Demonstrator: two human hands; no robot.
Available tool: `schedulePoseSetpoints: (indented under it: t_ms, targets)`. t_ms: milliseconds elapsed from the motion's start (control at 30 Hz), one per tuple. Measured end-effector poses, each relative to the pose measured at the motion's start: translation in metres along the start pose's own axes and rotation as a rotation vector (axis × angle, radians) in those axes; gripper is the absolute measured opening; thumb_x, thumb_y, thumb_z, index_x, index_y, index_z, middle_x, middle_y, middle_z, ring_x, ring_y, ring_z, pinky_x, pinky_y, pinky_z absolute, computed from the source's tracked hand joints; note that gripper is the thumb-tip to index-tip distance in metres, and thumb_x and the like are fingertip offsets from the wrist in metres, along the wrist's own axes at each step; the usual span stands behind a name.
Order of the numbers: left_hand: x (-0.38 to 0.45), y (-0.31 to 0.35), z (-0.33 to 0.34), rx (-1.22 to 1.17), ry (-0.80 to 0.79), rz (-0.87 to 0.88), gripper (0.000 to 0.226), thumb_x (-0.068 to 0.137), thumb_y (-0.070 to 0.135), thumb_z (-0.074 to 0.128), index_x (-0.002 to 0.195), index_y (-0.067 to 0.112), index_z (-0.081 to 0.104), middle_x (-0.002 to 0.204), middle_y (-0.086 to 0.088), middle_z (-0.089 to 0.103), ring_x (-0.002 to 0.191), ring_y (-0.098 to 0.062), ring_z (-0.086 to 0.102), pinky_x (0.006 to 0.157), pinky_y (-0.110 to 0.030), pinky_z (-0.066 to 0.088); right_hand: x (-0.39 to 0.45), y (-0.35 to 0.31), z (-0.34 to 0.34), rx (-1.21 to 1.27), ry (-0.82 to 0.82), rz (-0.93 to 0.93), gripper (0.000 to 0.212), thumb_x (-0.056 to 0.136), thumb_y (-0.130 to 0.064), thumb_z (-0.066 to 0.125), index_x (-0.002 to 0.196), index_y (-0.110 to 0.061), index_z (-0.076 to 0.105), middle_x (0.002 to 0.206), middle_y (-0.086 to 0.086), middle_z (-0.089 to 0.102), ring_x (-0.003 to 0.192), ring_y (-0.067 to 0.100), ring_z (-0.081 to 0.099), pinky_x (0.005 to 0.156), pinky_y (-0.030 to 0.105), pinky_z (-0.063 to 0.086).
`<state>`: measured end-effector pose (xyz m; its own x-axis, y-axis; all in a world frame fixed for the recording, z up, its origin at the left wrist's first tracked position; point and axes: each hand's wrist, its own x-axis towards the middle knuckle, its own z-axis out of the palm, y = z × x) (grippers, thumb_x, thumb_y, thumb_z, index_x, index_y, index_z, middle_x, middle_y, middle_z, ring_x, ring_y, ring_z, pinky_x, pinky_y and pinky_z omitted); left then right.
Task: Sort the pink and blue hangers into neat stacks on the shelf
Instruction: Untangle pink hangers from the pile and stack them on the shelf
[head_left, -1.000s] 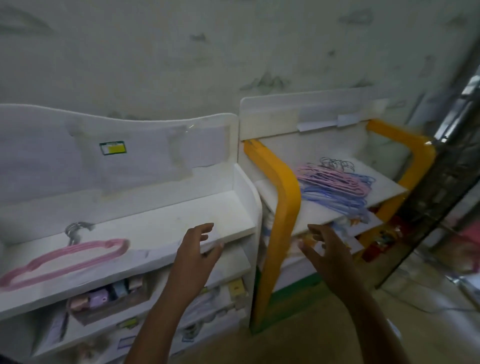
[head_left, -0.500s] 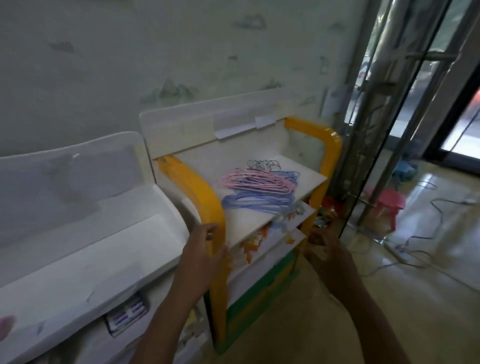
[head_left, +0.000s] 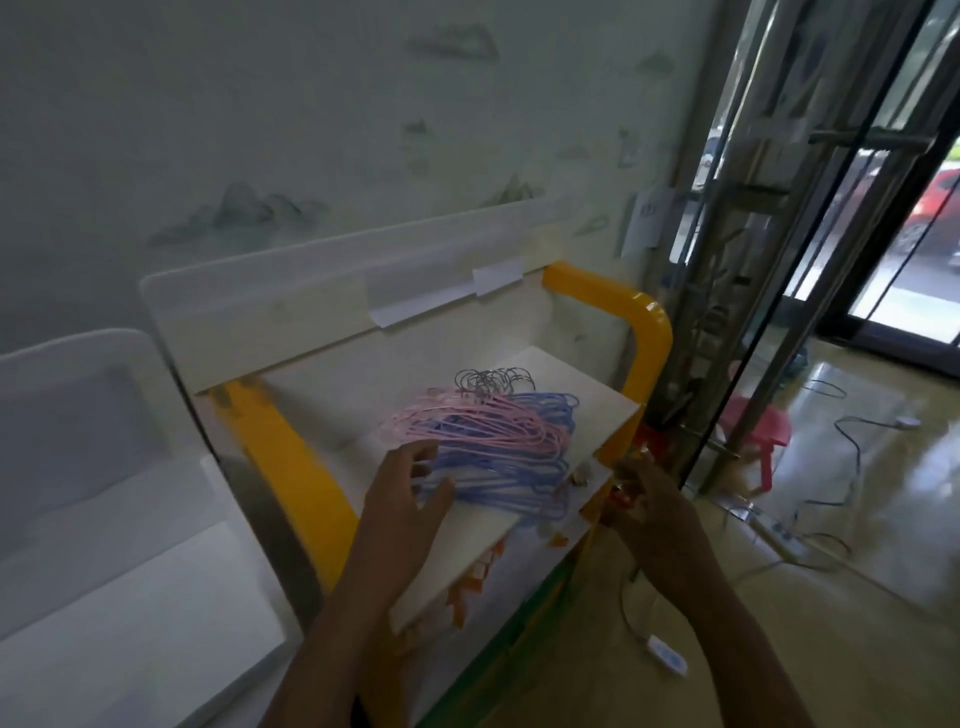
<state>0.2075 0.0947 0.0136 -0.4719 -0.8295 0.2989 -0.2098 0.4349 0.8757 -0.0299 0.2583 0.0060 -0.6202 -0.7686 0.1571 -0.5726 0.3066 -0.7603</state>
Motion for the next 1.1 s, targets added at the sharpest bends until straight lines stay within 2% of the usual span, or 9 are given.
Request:
schedulePoseSetpoints:
  t_ms: [100,200,267,333,467,567,733,967,1100]
  targets:
    - [0.023,-0.009,0.012,0.015,0.02,-0.024,0.037,0.093,0.016,0.064,0.127,0.024,0.053,0.122,0.006,0.055,0.106,0.004,0.055,0.076,-0.001,0.042,0.025,0.008,0.005,-0.02,0.003,0.022,0.046,0.087,-0.032,0.069,0.129,-0.024,0.052,0.124,-0.005,0.056,0.106,0.011,0.058,0.069,0.015,0.046]
    - [0.039,-0.018,0.021,0.038,0.041,-0.055,0.036,0.092,0.014,0.064,0.125,0.025,0.053,0.121,0.005,0.055,0.103,0.0,0.055,0.072,-0.001,0.042,0.048,0.015,0.01,-0.026,-0.002,0.029,0.048,0.087,-0.032,0.069,0.131,-0.019,0.052,0.126,-0.002,0.057,0.109,0.014,0.057,0.077,0.025,0.049]
    - [0.05,-0.025,0.025,0.033,0.069,-0.072,0.034,0.091,0.014,0.065,0.122,0.024,0.055,0.12,0.003,0.056,0.104,-0.009,0.058,0.076,-0.009,0.045,0.064,0.02,0.014,-0.009,-0.028,0.033,0.05,0.087,-0.035,0.069,0.132,-0.02,0.051,0.129,-0.001,0.057,0.109,0.012,0.056,0.083,0.032,0.053]
    - [0.059,-0.034,0.028,0.024,0.106,-0.095,0.032,0.09,0.018,0.066,0.121,0.022,0.057,0.118,0.004,0.058,0.105,-0.012,0.06,0.082,-0.026,0.052,0.079,0.025,0.019,-0.007,-0.068,0.023,0.053,0.086,-0.043,0.066,0.133,-0.023,0.05,0.129,-0.003,0.055,0.111,0.01,0.053,0.087,0.037,0.054]
    - [0.072,-0.053,0.039,0.069,0.152,-0.157,0.031,0.092,0.017,0.064,0.121,0.022,0.056,0.12,0.004,0.057,0.106,-0.014,0.059,0.087,-0.037,0.054,0.111,0.032,0.027,0.014,-0.126,-0.034,0.04,0.087,-0.041,0.066,0.122,-0.033,0.049,0.12,-0.008,0.052,0.107,0.008,0.052,0.082,0.027,0.045]
    - [0.079,-0.063,0.047,0.094,0.212,-0.2,0.031,0.091,0.014,0.065,0.12,0.02,0.056,0.12,0.001,0.057,0.105,-0.016,0.06,0.087,-0.037,0.053,0.136,0.037,0.032,0.026,-0.2,-0.074,0.035,0.09,-0.034,0.066,0.119,-0.034,0.047,0.12,-0.01,0.052,0.109,0.007,0.052,0.081,0.023,0.042]
    - [0.085,-0.071,0.055,0.145,0.313,-0.304,0.031,0.09,0.014,0.066,0.119,0.018,0.056,0.12,-0.001,0.057,0.102,-0.019,0.06,0.084,-0.029,0.049,0.176,0.04,0.036,0.057,-0.29,-0.129,0.034,0.089,-0.033,0.067,0.118,-0.031,0.049,0.117,-0.007,0.055,0.109,0.011,0.054,0.087,0.029,0.046]
    - [0.086,-0.087,0.056,0.189,0.398,-0.433,0.032,0.09,0.021,0.067,0.12,0.015,0.057,0.12,-0.004,0.056,0.101,-0.02,0.062,0.085,-0.037,0.054,0.204,0.045,0.057,0.111,-0.403,-0.172,0.045,0.09,-0.031,0.067,0.131,-0.024,0.051,0.125,-0.005,0.056,0.114,0.013,0.054,0.092,0.024,0.041]
    - [0.102,-0.098,0.058,0.199,0.411,-0.471,0.032,0.09,0.016,0.067,0.121,0.012,0.057,0.121,-0.005,0.054,0.1,-0.02,0.061,0.081,-0.03,0.051,0.22,0.048,0.064,0.104,-0.425,-0.155,0.043,0.089,-0.03,0.069,0.129,-0.023,0.053,0.124,-0.005,0.057,0.109,0.01,0.055,0.083,0.018,0.042]
